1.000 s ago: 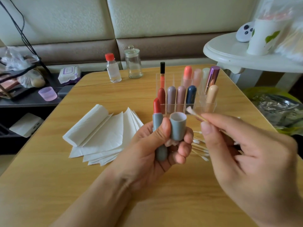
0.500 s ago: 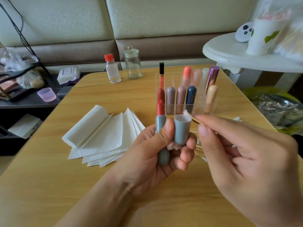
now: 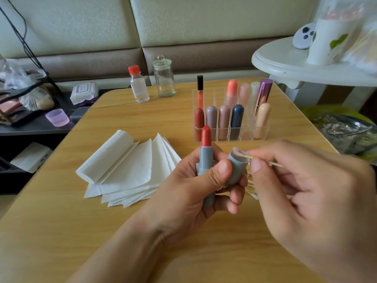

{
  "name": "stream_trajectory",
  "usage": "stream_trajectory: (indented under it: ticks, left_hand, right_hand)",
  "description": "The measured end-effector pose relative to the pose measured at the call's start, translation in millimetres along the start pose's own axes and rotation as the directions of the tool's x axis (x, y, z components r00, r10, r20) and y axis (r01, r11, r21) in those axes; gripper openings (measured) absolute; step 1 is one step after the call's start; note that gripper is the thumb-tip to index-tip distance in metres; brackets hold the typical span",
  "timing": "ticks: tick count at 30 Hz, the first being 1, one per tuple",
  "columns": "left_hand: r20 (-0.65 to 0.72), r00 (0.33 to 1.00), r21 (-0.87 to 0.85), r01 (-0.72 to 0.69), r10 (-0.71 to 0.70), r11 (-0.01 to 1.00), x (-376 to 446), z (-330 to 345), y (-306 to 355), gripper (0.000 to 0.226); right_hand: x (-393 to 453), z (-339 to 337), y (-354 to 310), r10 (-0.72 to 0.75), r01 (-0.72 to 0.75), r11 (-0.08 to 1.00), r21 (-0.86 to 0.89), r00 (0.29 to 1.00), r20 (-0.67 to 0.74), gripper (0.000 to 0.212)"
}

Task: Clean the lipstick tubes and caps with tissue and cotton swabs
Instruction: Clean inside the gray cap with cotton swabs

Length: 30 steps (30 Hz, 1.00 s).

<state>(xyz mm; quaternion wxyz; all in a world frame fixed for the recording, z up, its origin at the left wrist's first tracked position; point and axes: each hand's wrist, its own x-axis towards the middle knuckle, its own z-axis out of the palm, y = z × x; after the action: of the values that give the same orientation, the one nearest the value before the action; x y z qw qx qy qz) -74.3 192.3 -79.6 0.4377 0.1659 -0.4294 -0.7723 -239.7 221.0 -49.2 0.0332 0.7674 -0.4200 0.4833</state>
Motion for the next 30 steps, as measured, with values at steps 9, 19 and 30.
stream_trajectory:
  ticks: [9,19,30]
  left_hand:
    - [0.093,0.995,-0.006,0.028,-0.027,1.0,-2.0,-0.2,1.2,0.032]
    - [-0.032,0.994,0.175,-0.1,0.107,0.979,1.0,1.1,1.2,0.014]
    - [-0.063,0.989,0.313,-0.105,0.132,0.944,-0.6,-1.1,4.6,0.018]
  right_hand:
    - [0.3,-1.0,-3.7,0.023,-0.043,0.982,0.185,0.994,0.108,0.02]
    - [1.2,1.5,-2.4,0.074,-0.1,0.984,0.149,0.982,0.172,0.015]
    - [4.1,0.2,1.1,0.029,-0.062,0.989,0.134,0.972,0.235,0.015]
